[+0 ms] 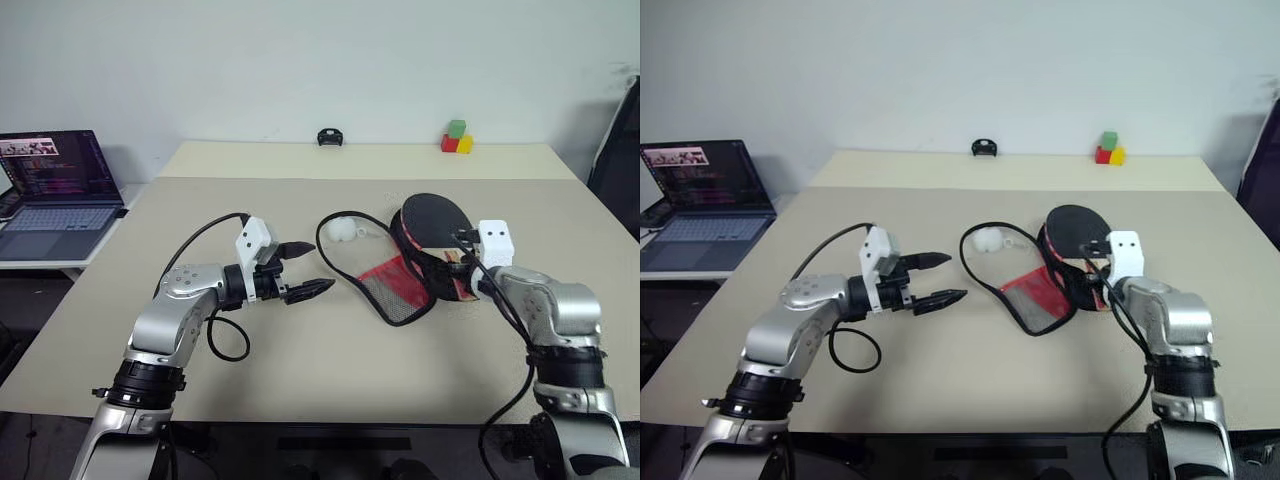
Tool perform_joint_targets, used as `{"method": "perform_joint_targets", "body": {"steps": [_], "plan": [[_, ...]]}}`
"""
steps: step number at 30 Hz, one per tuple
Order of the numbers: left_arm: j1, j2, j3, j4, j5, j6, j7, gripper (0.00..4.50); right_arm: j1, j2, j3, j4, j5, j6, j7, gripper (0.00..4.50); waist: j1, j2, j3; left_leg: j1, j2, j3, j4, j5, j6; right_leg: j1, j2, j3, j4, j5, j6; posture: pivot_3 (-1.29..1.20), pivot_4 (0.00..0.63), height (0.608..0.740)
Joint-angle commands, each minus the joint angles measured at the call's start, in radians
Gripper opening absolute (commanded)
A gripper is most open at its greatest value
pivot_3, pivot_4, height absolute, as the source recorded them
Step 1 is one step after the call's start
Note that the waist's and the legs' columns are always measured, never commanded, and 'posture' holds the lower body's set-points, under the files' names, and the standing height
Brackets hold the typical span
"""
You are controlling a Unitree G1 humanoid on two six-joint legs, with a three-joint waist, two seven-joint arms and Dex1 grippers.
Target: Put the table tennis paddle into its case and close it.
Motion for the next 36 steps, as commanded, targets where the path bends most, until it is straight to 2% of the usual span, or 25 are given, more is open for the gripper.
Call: {"method": "perform_joint_targets", "body": {"steps": [1,7,16,26,36], "plan": [[0.001,0.011,0.024,-0.045,-0.01,-0.008,0.003,4.5,-0.069,-0.001,0.012,0.083,-0.029,-0.113,0.012,1.08,0.0,0.0,0.0,0.0,0.0,0.0,0.0,0.0,0.0,0.0,0.0,0.0,0.0,0.0,0.0,0.0,0.15,0.74],[0.012,0.014,0.027,-0.058,-0.012,-0.004,0.008,4.5,-0.117,0.006,0.035,0.211,-0.057,-0.191,0.025,1.08,-0.001,0.0,0.0,0.0,0.0,0.0,0.0,0.0,0.0,-0.001,0.0,0.0,0.0,0.0,0.0,0.0,0.15,0.74],[0.02,0.016,0.029,-0.067,-0.012,-0.001,0.012,4.5,-0.124,0.038,0.025,0.233,-0.058,-0.181,0.008,1.08,-0.001,0.0,0.0,0.0,0.0,0.0,0.0,0.0,0.0,-0.001,0.0,0.001,0.0,0.0,0.0,0.0,0.15,0.74],[0.019,0.017,0.032,-0.065,-0.013,-0.001,0.014,4.5,-0.114,0.026,0.013,0.208,-0.071,-0.182,-0.023,4.48,-0.001,0.0,0.0,0.0,0.0,0.0,0.0,0.0,0.0,-0.001,0.0,0.001,0.0,0.0,0.0,0.0,0.15,0.74],[0.018,0.011,0.025,-0.06,-0.012,-0.005,0.014,4.5,-0.056,0.019,0.033,0.151,-0.072,-0.144,0.003,4.48,-0.001,0.0,0.0,0.0,0.0,0.0,0.0,0.0,0.0,-0.001,0.0,0.001,0.0,0.0,0.0,0.0,0.15,0.74]]}}
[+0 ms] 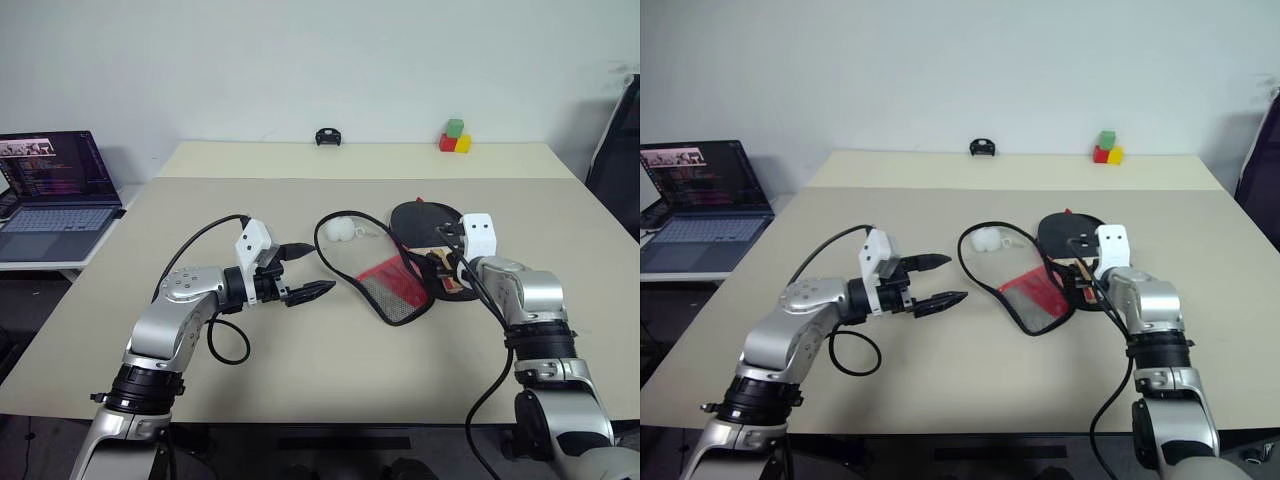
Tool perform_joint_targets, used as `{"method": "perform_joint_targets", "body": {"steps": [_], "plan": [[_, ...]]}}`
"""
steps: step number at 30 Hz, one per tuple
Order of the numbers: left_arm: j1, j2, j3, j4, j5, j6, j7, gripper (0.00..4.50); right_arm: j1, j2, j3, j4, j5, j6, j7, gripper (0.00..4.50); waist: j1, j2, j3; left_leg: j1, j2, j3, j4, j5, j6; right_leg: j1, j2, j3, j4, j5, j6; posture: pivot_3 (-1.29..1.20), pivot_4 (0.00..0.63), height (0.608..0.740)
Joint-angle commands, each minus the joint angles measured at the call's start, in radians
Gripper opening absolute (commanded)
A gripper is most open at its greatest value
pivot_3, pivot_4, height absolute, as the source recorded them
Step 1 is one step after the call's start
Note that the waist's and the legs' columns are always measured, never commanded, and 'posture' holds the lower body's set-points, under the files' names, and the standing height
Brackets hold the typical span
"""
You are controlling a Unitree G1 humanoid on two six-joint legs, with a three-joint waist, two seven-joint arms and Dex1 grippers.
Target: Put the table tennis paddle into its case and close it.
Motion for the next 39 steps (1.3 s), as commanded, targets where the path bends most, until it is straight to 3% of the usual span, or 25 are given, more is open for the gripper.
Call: {"method": "perform_joint_targets", "body": {"steps": [1,6,8,17,28,38,39], "plan": [[-0.004,0.008,0.024,-0.031,-0.01,-0.009,0.002,4.5,0.019,-0.016,0.009,-0.05,-0.008,0.004,0.013,4.48,0.0,0.0,0.0,0.0,0.0,0.0,0.0,0.0,0.0,0.0,0.0,0.0,0.0,0.0,0.0,0.0,0.15,0.74],[-0.003,0.007,0.023,-0.031,-0.01,-0.011,0.002,4.5,0.048,-0.024,0.03,-0.041,-0.025,-0.009,0.03,4.48,0.0,0.0,0.0,0.0,0.0,0.0,0.0,0.0,0.0,0.0,0.0,0.0,0.0,0.0,0.0,0.0,0.15,0.74],[-0.003,0.008,0.024,-0.031,-0.01,-0.011,0.002,4.5,0.051,-0.025,0.032,-0.028,-0.032,-0.019,0.033,4.12,0.0,0.0,0.0,0.0,0.0,0.0,0.0,0.0,0.0,0.0,0.0,0.0,0.0,0.0,0.0,0.0,0.15,0.74],[0.003,0.012,0.026,-0.035,-0.011,-0.011,0.0,4.5,0.054,-0.024,0.024,-0.023,-0.044,-0.033,0.029,1.17,0.0,0.0,0.0,0.0,0.0,0.0,0.0,0.0,0.0,0.0,0.0,0.0,0.0,0.0,0.0,0.0,0.15,0.74],[0.003,0.011,0.024,-0.03,-0.01,-0.012,-0.001,4.5,0.15,-0.038,-0.025,-0.229,-0.016,0.087,0.012,1.19,0.002,0.0,0.0,0.0,0.0,-0.001,0.0,0.0,0.0,0.0,0.0,0.0,0.0,0.0,0.0,0.0,0.15,0.74],[-0.011,0.012,0.021,-0.019,-0.007,-0.013,-0.007,4.5,0.109,0.008,-0.023,-0.151,-0.035,0.019,-0.034,1.19,0.001,0.0,0.0,0.0,0.0,0.0,0.0,0.0,0.0,0.0,0.0,0.0,0.0,0.0,0.0,0.0,0.15,0.74],[-0.01,0.012,0.022,-0.021,-0.007,-0.012,-0.007,4.5,0.103,0.01,-0.022,-0.143,-0.035,0.012,-0.035,1.9,0.001,0.0,0.0,0.001,0.0,0.0,0.0,0.0,0.0,0.0,0.0,0.0,0.001,0.0,0.0,0.0,0.15,0.74]]}}
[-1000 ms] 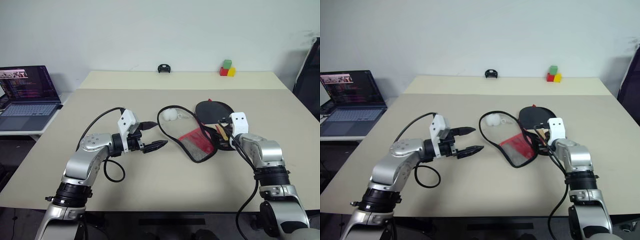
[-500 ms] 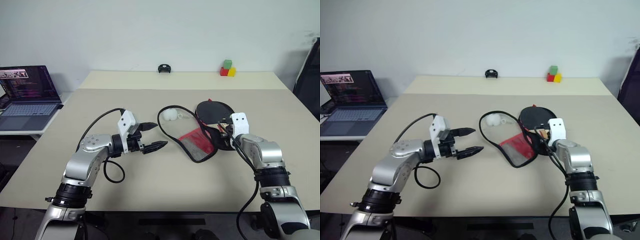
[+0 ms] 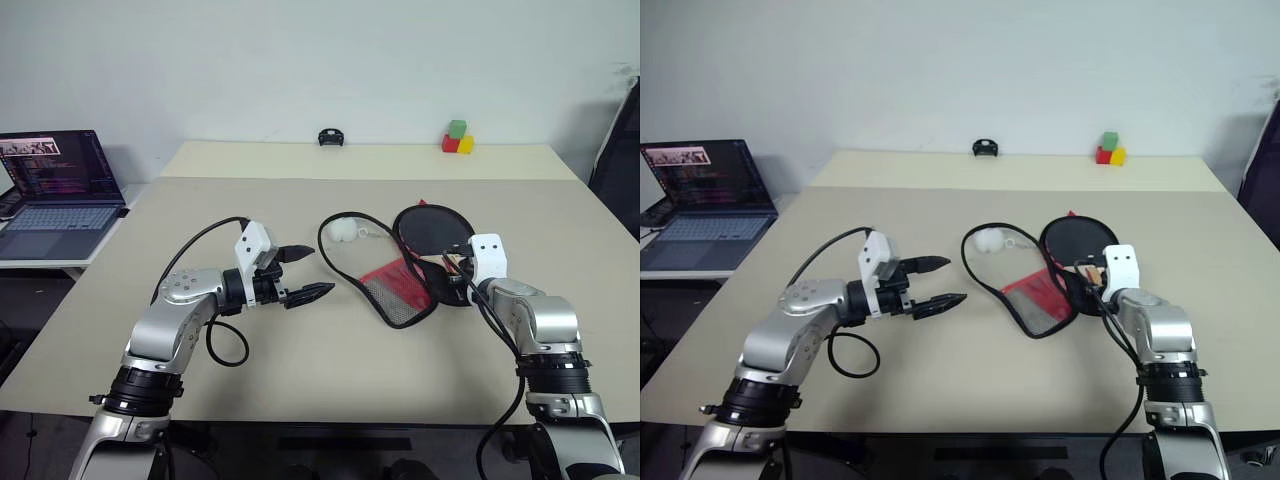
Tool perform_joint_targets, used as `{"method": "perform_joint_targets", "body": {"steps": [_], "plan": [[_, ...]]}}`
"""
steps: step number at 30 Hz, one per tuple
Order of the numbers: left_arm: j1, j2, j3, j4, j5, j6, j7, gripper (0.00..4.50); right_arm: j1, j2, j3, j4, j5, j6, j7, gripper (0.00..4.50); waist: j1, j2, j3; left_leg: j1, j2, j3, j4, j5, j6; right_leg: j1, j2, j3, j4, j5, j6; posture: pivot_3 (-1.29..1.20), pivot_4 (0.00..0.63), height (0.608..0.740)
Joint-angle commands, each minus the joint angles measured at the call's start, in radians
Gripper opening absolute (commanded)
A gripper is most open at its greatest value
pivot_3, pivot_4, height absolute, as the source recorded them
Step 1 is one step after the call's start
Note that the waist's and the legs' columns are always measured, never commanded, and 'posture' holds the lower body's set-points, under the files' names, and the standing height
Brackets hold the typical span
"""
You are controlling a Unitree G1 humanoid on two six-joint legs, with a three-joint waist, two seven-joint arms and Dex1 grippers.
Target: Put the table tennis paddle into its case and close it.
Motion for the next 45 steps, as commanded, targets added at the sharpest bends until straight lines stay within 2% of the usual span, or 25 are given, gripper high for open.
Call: {"method": "perform_joint_targets", "body": {"steps": [1,5,14,17,21,31,45], "plan": [[-0.016,0.009,0.024,-0.024,-0.007,-0.01,0.003,4.5,-0.029,0.009,-0.012,0.018,-0.009,-0.04,-0.015,2.17,0.0,0.0,0.0,0.0,0.0,0.0,0.0,0.0,0.0,0.0,0.0,0.0,0.0,0.0,0.0,0.0,0.15,0.74],[-0.006,0.015,0.032,-0.032,-0.007,-0.008,0.008,4.5,-0.034,0.012,-0.007,-0.009,0.009,-0.013,0.002,3.51,0.0,0.0,0.0,0.0,0.0,0.0,0.0,0.0,0.0,0.0,0.0,0.0,0.0,0.0,0.0,0.0,0.15,0.74],[0.026,0.014,0.062,-0.046,-0.012,0.004,0.063,4.5,-0.001,-0.017,-0.05,-0.226,0.094,0.061,0.072,3.51,0.0,0.0,0.0,0.0,0.0,0.0,0.0,0.0,0.0,0.0,0.0,0.0,0.0,0.0,0.0,0.0,0.15,0.74],[0.043,0.012,0.083,-0.027,0.005,0.001,0.111,4.5,0.022,-0.05,-0.079,-0.348,0.186,0.082,0.165,3.51,0.001,0.0,0.0,0.0,0.0,-0.001,0.0,0.0,0.0,0.0,0.0,0.0,0.0,0.0,0.0,0.0,0.15,0.74],[0.024,0.005,0.056,0.112,0.124,-0.047,0.219,4.5,0.083,-0.164,-0.122,-0.47,0.312,0.097,0.324,3.51,0.002,0.0,0.0,0.0,0.0,-0.001,0.0,0.0,0.0,0.0,0.0,-0.001,-0.001,0.0,0.0,0.0,0.15,0.74],[-0.14,-0.1,0.012,0.425,0.19,-0.111,0.222,4.5,0.161,-0.362,-0.07,-0.479,0.364,-0.045,0.566,3.51,0.004,-0.001,0.0,0.0,-0.001,-0.001,0.0,0.0,0.001,0.001,0.0,-0.002,-0.001,0.0,0.0,0.0,0.15,0.74],[-0.237,-0.211,-0.039,0.642,0.245,-0.197,0.168,4.5,0.17,-0.443,-0.097,-0.43,0.379,-0.149,0.622,3.51,0.008,-0.002,0.001,-0.001,-0.001,-0.002,0.001,0.0,0.0,0.001,-0.001,-0.002,-0.001,0.0,0.0,0.0,0.15,0.74]]}}
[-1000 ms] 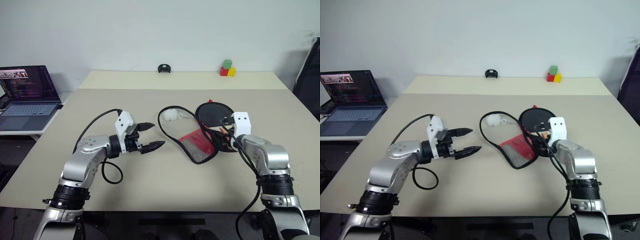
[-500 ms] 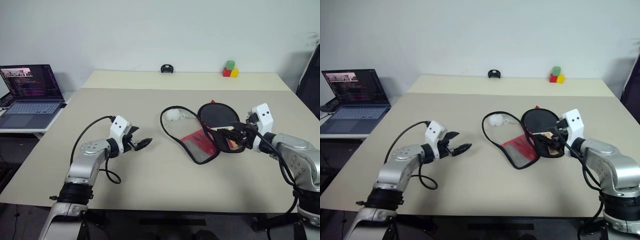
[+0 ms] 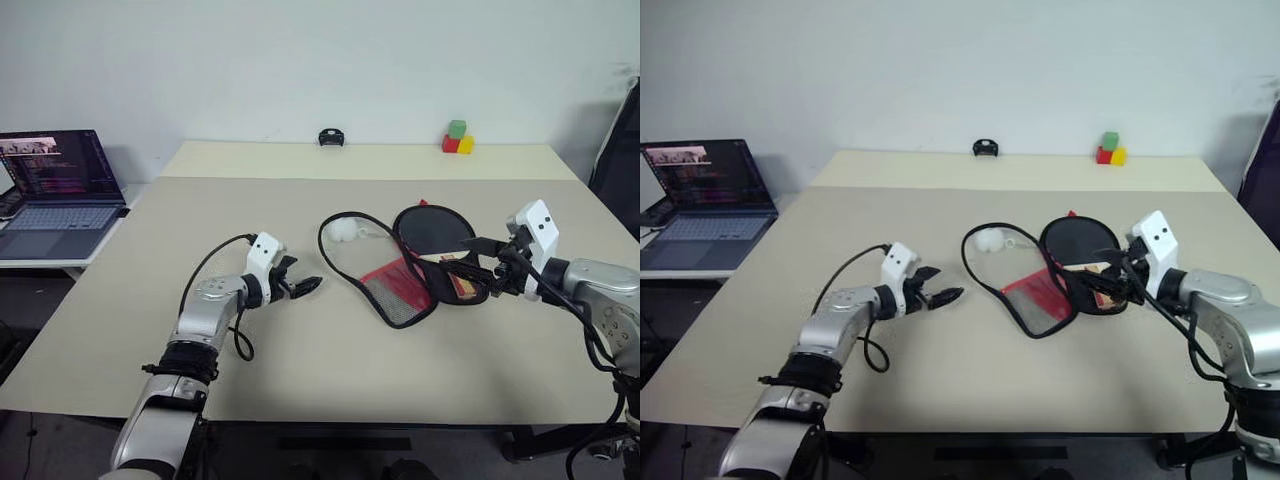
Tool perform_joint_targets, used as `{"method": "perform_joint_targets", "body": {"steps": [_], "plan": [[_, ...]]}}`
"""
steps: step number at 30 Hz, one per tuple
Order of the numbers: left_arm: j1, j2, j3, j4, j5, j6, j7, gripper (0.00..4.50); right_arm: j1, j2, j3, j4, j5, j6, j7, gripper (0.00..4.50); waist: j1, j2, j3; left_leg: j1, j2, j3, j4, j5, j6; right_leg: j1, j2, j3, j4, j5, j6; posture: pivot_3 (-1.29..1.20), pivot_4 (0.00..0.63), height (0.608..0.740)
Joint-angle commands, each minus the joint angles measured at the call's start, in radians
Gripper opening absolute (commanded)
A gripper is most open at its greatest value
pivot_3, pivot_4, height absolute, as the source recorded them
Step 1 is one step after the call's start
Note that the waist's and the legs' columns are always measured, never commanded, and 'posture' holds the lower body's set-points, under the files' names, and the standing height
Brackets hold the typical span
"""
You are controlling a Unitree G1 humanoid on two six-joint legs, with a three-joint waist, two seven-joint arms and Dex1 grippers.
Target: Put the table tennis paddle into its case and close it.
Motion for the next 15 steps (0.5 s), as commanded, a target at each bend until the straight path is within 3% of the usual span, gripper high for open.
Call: {"method": "perform_joint_targets", "body": {"steps": [1,10,15], "plan": [[-0.056,-0.032,-0.004,0.061,0.016,-0.048,-0.008,4.5,0.012,-0.032,-0.059,-0.041,0.039,-0.031,0.038,3.51,0.001,0.0,0.0,0.0,0.0,0.0,0.0,0.0,0.0,0.0,0.0,0.0,0.0,0.0,0.0,0.0,0.15,0.74],[-0.204,-0.136,-0.027,0.256,0.06,-0.149,-0.041,4.5,0.076,-0.123,-0.124,-0.076,0.09,-0.029,0.098,3.51,0.008,-0.001,0.001,-0.001,0.0,0.0,0.001,0.0,0.0,0.0,0.0,-0.001,0.0,0.0,0.0,0.0,0.15,0.74],[-0.376,-0.252,-0.013,0.35,0.043,-0.185,-0.071,4.5,0.1,-0.151,-0.172,-0.083,0.098,-0.025,0.088,3.51,0.022,-0.003,0.002,-0.003,0.0,-0.001,0.002,0.0,0.0,0.0,0.0,-0.002,0.0,0.0,0.0,0.0,0.15,0.74]]}}
